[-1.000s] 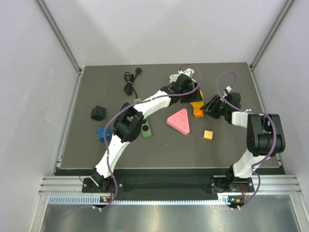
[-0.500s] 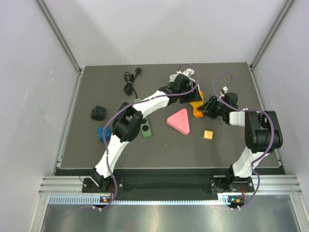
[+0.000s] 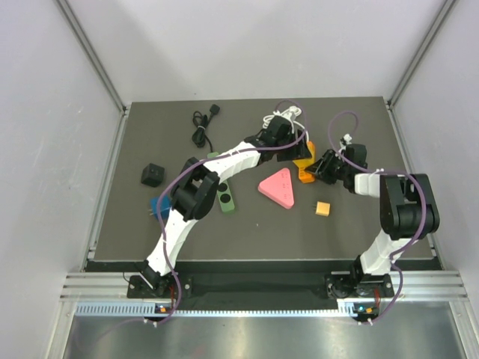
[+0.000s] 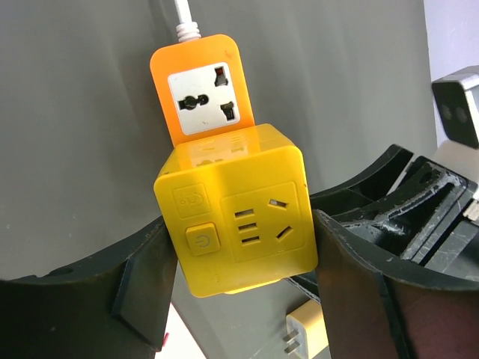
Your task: Pull the plug off the socket
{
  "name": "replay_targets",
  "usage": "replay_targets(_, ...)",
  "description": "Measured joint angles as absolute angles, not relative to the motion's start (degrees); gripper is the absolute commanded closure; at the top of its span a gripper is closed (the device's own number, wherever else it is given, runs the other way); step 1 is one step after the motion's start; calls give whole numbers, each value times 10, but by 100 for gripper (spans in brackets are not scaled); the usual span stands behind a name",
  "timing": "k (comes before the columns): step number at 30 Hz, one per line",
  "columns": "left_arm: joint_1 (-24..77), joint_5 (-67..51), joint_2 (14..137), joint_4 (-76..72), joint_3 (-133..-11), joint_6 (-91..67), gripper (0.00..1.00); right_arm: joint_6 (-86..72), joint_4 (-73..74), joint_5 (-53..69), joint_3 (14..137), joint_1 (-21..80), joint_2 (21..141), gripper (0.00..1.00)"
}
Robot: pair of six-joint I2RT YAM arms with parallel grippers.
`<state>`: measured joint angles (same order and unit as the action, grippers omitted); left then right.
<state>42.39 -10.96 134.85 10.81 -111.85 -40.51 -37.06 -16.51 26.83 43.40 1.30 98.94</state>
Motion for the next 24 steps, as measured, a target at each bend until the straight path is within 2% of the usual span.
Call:
replay_targets(4,425,-122,1346,117,-1118,-402,100,-360,-151,240,424,18,968,100)
replay_targets(11,400,-192,1338,50,-1067,-470,100,-347,-138,232,423,20,959,100)
replay_targets(20,400,-170,1359,175,-1156,-452,100,-341,-141,231,423,23,959,100)
replay_targets(24,406,-163,1359,186,-1161,-418,100,-342,-141,231,423,24,959,100)
